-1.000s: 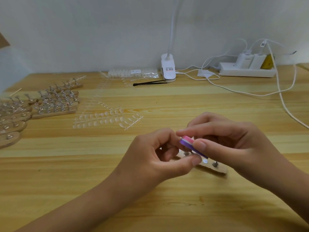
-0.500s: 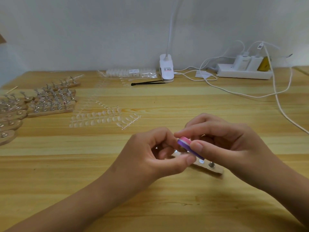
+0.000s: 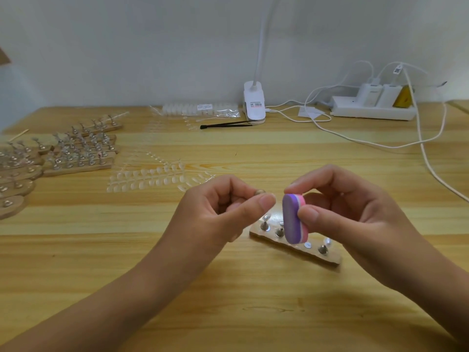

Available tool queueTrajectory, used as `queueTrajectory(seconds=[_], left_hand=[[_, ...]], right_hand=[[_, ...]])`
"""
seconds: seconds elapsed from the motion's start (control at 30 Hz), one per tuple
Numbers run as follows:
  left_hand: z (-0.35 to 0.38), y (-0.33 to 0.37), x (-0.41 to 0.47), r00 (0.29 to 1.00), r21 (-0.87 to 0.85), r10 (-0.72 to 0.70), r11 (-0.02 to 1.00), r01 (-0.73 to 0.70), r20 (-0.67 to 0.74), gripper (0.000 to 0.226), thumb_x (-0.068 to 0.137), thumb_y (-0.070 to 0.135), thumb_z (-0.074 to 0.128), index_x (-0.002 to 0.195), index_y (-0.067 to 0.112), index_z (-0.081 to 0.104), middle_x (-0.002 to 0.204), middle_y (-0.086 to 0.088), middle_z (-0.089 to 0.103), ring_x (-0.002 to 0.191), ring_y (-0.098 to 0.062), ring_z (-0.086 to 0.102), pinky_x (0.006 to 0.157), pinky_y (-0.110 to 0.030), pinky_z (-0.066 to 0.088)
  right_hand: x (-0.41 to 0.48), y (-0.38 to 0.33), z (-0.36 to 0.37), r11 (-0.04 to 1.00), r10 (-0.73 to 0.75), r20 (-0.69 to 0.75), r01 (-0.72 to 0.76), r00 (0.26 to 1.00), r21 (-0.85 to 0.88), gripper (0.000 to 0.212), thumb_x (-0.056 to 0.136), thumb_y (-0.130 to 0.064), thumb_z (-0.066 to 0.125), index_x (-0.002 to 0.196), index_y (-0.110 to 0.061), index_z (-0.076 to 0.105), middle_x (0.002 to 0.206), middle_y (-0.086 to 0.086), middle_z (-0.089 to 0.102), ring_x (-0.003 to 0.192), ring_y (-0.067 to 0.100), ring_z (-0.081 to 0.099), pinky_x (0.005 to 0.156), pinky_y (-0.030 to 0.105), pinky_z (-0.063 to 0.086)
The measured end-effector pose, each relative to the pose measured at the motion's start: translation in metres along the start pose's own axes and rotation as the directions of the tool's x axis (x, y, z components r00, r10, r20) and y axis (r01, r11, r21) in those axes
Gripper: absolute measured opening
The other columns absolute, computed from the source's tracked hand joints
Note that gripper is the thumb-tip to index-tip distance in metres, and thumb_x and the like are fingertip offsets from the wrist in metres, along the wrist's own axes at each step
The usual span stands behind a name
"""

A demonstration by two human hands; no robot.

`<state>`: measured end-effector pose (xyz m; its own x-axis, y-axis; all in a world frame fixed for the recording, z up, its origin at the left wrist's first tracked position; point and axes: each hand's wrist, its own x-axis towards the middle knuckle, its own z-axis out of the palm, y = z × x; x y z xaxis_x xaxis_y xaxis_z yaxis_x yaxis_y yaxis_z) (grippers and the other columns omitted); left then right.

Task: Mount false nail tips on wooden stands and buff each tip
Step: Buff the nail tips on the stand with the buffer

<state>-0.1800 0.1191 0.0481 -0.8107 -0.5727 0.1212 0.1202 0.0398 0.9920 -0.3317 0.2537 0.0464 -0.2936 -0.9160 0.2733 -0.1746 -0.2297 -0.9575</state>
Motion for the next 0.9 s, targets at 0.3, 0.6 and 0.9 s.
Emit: queueTrajectory(seconds=[0.3, 0.6, 0.9], left_hand=[[0.003, -0.004, -0.005, 0.996, 0.032, 0.036, 0.999, -0.038, 0.076, 0.016, 0.063, 0.041, 0.075, 0.068, 0.026, 0.07, 0.064, -0.009, 0.039, 0.049, -0.005, 0.041, 0.05, -0.013, 0.039], [0.004, -0.008, -0.006, 0.997, 0.045, 0.04, 0.998, -0.043, 0.065, 0.018, 0.063, 0.042, 0.075, 0.071, 0.026, 0.071, 0.058, -0.002, 0.038, 0.049, -0.007, 0.04, 0.052, -0.015, 0.04], [0.004, -0.011, -0.006, 0.997, 0.043, 0.05, 0.998, -0.053, 0.062, 0.017, 0.065, 0.041, 0.075, 0.072, 0.026, 0.071, 0.057, 0.0, 0.039, 0.049, -0.007, 0.04, 0.052, -0.014, 0.04]], right_hand=[[0.002, 0.001, 0.008, 0.997, -0.036, -0.016, 0.037, 0.999, 0.067, 0.03, 0.077, -0.042, 0.076, 0.097, -0.022, 0.068, 0.085, -0.002, 0.072, 0.076, 0.011, 0.069, 0.068, 0.036, 0.055], [0.001, 0.003, 0.004, 0.997, -0.057, -0.017, 0.058, 0.998, 0.042, 0.025, 0.078, -0.041, 0.075, 0.098, -0.025, 0.071, 0.093, -0.004, 0.072, 0.08, 0.009, 0.068, 0.07, 0.025, 0.056], [0.001, 0.001, 0.002, 1.0, -0.018, 0.025, 0.018, 1.0, 0.016, 0.026, 0.078, -0.045, 0.074, 0.098, -0.029, 0.073, 0.093, -0.002, 0.072, 0.08, 0.011, 0.068, 0.071, 0.029, 0.055]])
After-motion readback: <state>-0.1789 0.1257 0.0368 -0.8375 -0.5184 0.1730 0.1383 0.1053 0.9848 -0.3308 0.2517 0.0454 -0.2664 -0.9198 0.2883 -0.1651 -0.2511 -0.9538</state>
